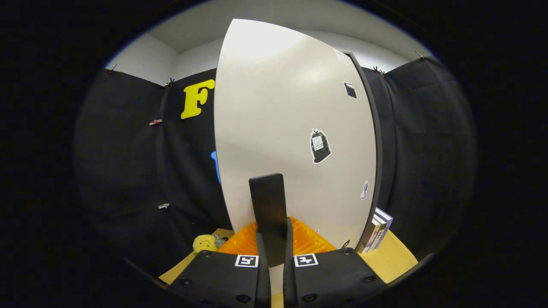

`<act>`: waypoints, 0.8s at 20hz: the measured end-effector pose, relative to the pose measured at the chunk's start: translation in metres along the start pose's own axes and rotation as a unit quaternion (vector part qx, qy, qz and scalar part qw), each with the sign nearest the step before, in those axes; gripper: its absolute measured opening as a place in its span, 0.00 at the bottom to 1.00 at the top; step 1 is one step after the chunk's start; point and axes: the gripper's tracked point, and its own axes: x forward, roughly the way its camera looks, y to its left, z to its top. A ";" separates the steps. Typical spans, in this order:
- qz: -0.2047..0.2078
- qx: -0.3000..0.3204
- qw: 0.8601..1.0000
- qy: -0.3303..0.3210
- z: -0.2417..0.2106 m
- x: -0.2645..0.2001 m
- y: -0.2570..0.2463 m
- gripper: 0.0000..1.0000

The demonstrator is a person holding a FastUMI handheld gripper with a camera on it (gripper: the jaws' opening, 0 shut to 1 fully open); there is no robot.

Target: Open the shoe cabinet door, grab the shoes and put them into the shoe cabinet, then close the shoe cabinet door.

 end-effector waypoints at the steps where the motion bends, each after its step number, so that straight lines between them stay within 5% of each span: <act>1: -0.002 -0.006 1.000 -0.002 0.001 -0.004 -0.004 0.15; 16: -0.021 0.006 1.000 0.004 0.009 -0.065 -0.078 0.15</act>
